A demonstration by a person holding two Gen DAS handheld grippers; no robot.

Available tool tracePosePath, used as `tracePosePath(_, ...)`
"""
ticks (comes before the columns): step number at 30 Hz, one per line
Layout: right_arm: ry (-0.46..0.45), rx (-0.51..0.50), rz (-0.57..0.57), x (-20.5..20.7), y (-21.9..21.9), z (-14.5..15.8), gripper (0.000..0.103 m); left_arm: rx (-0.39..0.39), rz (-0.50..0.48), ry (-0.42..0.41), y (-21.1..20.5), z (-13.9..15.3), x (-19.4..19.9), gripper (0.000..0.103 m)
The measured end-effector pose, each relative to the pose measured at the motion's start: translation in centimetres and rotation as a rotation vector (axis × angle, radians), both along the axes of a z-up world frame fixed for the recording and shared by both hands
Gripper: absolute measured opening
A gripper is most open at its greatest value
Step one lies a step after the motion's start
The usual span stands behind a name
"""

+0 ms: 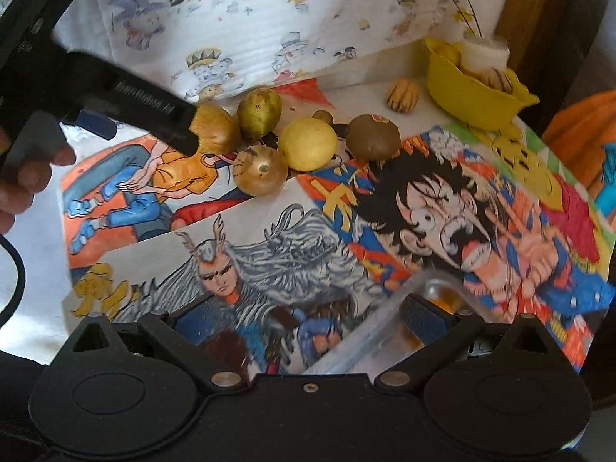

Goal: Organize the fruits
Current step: 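Grasp a yellow-green mango with the left tool while the right tool grasps the brown round fruit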

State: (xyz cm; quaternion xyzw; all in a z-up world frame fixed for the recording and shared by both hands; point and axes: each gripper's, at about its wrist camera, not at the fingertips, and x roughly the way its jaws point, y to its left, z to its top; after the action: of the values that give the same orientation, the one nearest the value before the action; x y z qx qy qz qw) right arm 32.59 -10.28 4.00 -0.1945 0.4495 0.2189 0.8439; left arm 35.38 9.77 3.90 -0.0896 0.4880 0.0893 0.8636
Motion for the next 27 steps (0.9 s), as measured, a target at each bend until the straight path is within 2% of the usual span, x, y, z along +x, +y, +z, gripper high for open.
tracePosePath(9, -0.088, -0.013, 0.086, 2.0, 2.3, -1.9, 0.093, -0.051, 0.098, -0.011, 0.4, -1.2, 2.4, 0.102)
tracePosePath(18, -0.105, 0.041, 0.150, 4.7, 4.1, -3.1, 0.083, -0.139, 0.198, 0.001, 2.3, -2.4, 4.1, 0.091)
tracePosePath(27, -0.105, 0.038, 0.292, 5.4, 5.7, -4.4, 0.078, -0.173, 0.155, 0.012, 3.3, -3.1, 5.1, 0.083)
